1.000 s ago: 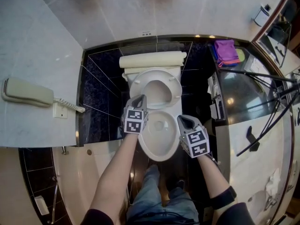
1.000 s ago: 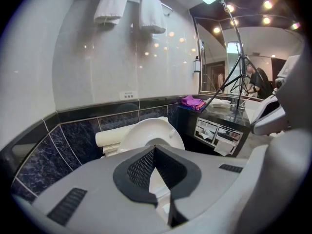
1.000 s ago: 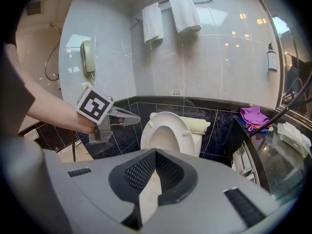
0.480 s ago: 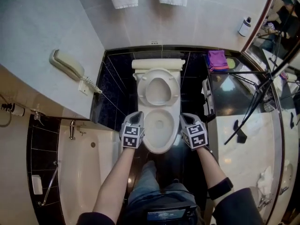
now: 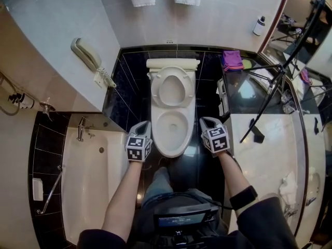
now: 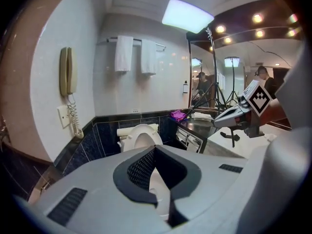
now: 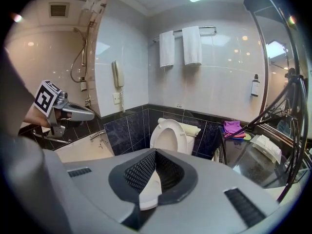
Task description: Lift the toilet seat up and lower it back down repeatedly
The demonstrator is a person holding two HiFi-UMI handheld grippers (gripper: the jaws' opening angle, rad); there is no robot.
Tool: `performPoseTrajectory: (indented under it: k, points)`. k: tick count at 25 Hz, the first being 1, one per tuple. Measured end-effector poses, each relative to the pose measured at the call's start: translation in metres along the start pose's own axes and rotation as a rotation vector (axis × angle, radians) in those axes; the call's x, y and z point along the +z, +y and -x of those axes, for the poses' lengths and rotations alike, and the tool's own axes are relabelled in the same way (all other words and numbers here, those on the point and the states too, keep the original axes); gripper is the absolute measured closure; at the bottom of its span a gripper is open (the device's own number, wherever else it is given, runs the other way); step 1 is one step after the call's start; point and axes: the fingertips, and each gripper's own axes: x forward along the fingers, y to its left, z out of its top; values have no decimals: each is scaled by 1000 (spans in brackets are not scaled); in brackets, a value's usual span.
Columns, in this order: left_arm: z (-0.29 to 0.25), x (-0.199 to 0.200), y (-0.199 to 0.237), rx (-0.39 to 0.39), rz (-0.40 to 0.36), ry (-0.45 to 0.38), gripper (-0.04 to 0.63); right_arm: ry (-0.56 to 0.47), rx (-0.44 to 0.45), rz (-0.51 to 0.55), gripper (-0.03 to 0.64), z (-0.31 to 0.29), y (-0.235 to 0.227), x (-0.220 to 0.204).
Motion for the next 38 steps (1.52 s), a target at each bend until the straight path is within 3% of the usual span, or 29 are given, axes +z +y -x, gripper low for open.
performPoseTrajectory:
  k: [20,38]
  points:
    - [64,-16,-35,-20,12,-47,603,-2,10,17,600,59,25,-28]
    - [39,-28,-20,-26,0,-9,603,34,-10,18,600,31,25,-39]
